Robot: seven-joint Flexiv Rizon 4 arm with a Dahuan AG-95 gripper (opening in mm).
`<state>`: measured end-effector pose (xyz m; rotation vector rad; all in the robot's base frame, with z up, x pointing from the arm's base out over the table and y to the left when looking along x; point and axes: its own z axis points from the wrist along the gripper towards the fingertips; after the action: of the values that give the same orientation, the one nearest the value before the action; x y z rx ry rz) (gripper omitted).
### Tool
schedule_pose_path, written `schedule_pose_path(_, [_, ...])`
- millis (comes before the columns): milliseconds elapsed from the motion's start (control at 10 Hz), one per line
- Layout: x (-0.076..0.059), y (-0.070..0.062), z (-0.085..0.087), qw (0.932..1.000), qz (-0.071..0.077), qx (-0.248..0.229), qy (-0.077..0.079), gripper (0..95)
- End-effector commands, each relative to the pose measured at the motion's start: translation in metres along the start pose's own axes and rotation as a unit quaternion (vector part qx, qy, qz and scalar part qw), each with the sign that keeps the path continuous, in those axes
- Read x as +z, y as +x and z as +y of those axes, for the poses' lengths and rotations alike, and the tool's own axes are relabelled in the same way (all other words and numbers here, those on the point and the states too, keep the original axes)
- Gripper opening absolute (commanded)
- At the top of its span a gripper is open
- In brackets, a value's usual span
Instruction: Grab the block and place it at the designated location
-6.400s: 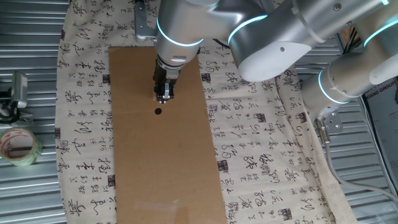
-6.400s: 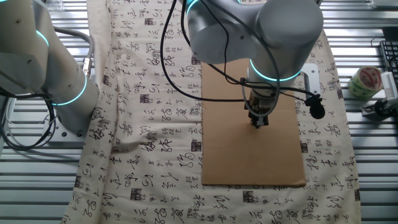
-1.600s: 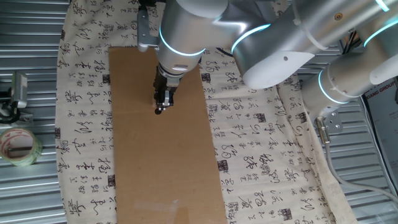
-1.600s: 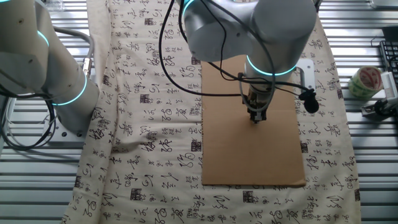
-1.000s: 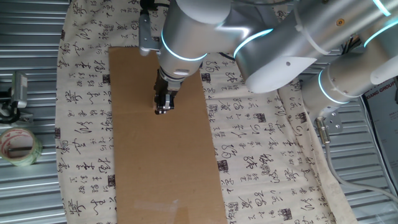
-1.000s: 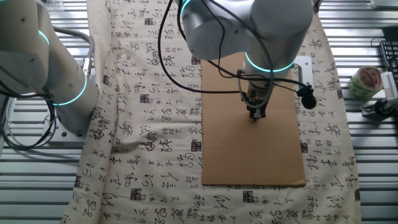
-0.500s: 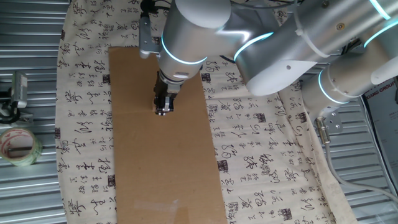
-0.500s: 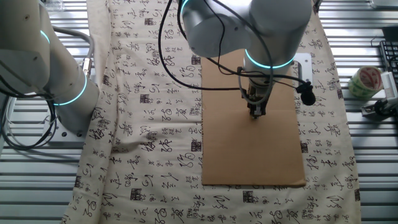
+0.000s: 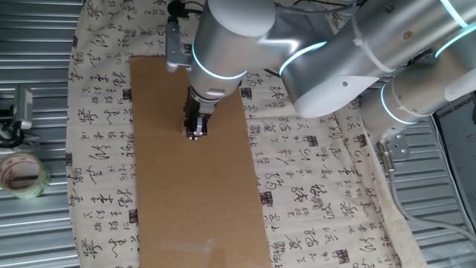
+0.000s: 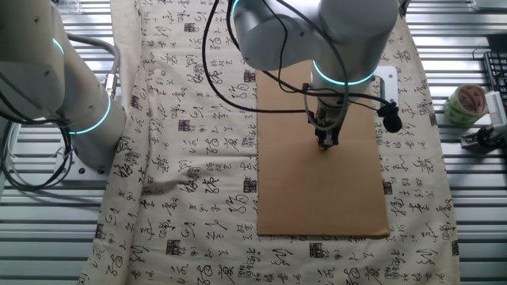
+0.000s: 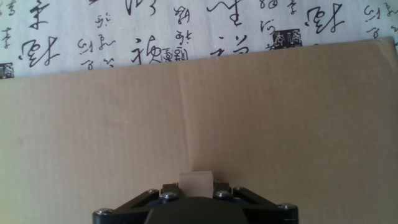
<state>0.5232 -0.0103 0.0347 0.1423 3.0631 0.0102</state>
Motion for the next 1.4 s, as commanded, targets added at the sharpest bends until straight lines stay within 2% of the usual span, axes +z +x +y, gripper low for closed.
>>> schedule_pose_path(100, [0.0004,0.0002,0.0010,1.0000,0.001,-0.004,0.000,0.0])
schedule_pose_path(600, [0.0009,0.0013,0.0042,0.9991,0.007,-0.041,0.000,0.0])
schedule_pose_path(1400, [0.0013,0.0018,0.0039,0.9991,0.010,-0.041,-0.002,0.0])
